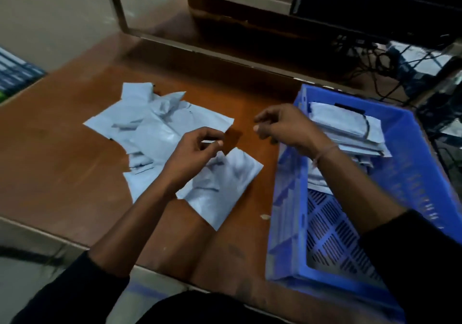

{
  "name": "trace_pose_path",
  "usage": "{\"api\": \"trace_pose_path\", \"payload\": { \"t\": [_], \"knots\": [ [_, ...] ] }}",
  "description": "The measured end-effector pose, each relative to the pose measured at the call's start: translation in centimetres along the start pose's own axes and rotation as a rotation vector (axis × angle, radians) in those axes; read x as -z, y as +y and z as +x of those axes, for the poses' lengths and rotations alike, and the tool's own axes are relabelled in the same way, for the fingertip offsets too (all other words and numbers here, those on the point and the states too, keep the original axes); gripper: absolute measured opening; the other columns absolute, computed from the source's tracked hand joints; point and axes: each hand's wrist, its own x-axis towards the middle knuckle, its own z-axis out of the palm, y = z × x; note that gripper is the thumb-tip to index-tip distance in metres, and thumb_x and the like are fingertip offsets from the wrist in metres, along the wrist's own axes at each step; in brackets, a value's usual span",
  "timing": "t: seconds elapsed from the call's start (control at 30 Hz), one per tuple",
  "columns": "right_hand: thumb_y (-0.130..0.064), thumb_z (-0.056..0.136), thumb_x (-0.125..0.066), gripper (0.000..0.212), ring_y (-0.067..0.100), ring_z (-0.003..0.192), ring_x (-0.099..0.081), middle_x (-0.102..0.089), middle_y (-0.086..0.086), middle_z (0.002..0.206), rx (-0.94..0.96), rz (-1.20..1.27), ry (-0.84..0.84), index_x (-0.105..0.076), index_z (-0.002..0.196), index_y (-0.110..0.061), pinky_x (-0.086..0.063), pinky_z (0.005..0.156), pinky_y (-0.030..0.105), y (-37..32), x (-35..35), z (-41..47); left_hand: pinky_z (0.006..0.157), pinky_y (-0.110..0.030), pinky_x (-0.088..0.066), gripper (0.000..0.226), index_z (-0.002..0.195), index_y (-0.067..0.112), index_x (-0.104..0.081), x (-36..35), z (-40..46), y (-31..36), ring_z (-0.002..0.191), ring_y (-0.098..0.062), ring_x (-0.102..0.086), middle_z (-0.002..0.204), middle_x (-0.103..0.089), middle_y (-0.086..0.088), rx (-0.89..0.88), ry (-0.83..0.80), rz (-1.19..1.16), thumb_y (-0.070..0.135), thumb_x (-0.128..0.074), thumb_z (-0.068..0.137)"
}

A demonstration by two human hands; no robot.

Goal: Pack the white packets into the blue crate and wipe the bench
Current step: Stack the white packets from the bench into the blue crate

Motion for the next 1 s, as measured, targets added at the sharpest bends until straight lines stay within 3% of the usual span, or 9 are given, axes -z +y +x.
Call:
{"api": "trace_pose_path", "payload": {
  "t": [0.1,0.27,0.43,0.57,0.7,0.8,0.93,1.0],
  "knots": [
    [-0.014,0.089,-0.073,0.018,0.018,0.076,-0.067,-0.071,0.01,0.086,-0.051,-0.023,-0.129,-0.071,0.106,-0.008,-0.053,0.056,0.025,-1.3,-4.0,3.4,0.089,-0.043,-0.062,0.017,0.113,0.014,-0.073,2.1,-0.6,-1.2,0.1,-0.017,-0.074,0.112,-0.075,0.002,0.043,0.103,-0.048,0.013,-0.062,0.1],
    [-0.021,0.084,-0.078,0.013,0.02,0.074,-0.068,-0.074,0.01,0.082,-0.063,-0.017,-0.163,-0.077,0.09,-0.009,-0.056,0.062,0.031,-2.9,-10.2,6.9,0.077,-0.033,-0.062,0.015,0.107,0.005,-0.071,5.9,-1.3,-2.7,0.086,-0.017,-0.075,0.107,-0.075,-0.008,0.128,0.272,-0.123,0.005,-0.058,0.1],
    [-0.049,0.067,-0.088,0.047,0.011,0.071,-0.062,-0.071,0.001,0.084,0.011,-0.106,-0.169,-0.074,0.095,-0.013,-0.049,0.06,0.03,-5.1,-15.1,7.0,0.063,-0.029,-0.056,0.009,0.104,0.008,-0.067,9.6,-1.7,-5.6,0.071,-0.014,-0.067,0.096,-0.071,-0.011,0.236,0.408,-0.102,0.011,-0.066,0.096],
    [-0.031,0.075,-0.087,0.029,0.017,0.076,-0.064,-0.07,-0.001,0.08,0.021,-0.137,-0.231,-0.077,0.092,-0.01,-0.052,0.063,0.032,-5.5,-17.1,7.5,0.055,-0.022,-0.052,0.032,0.113,0.004,-0.061,11.3,-1.6,-7.1,0.067,-0.014,-0.064,0.091,-0.067,-0.013,0.337,0.378,-0.108,0.022,-0.076,0.092],
    [-0.013,0.081,-0.082,0.016,0.019,0.078,-0.065,-0.074,0.008,0.09,-0.102,0.084,-0.284,-0.076,0.095,-0.009,-0.057,0.068,0.033,-5.8,-15.3,8.2,0.057,-0.024,-0.055,0.055,0.122,0.009,-0.051,11.9,-1.5,-7.0,0.07,-0.009,-0.07,0.095,-0.068,-0.014,0.345,0.413,-0.16,0.039,-0.081,0.087],
    [-0.006,0.084,-0.077,0.011,0.012,0.069,-0.059,-0.069,0.003,0.083,-0.213,0.29,-0.27,-0.071,0.089,-0.014,-0.05,0.054,0.02,-6.6,-13.6,8.0,0.075,-0.035,-0.064,0.071,0.128,0.017,-0.045,12.0,-1.1,-6.4,0.089,-0.018,-0.075,0.107,-0.07,-0.009,0.356,0.418,-0.247,0.053,-0.083,0.08],
    [-0.005,0.084,-0.077,0.011,0.017,0.072,-0.059,-0.069,0.01,0.088,-0.228,0.412,-0.206,-0.07,0.091,-0.011,-0.048,0.049,0.018,-7.4,-13.8,8.2,0.084,-0.039,-0.063,0.054,0.13,0.013,-0.06,11.8,0.2,-5.8,0.103,-0.019,-0.075,0.114,-0.077,-0.001,0.331,0.213,-0.445,0.038,-0.08,0.086],
    [-0.007,0.088,-0.073,0.006,0.017,0.069,-0.06,-0.07,0.015,0.091,-0.227,0.406,-0.17,-0.072,0.095,-0.006,-0.049,0.051,0.021,-7.5,-14.3,8.5,0.087,-0.04,-0.062,0.044,0.129,0.013,-0.065,11.7,0.7,-6.6,0.108,-0.021,-0.074,0.117,-0.077,0.0,0.315,0.211,-0.455,0.03,-0.078,0.09]
  ]
}}
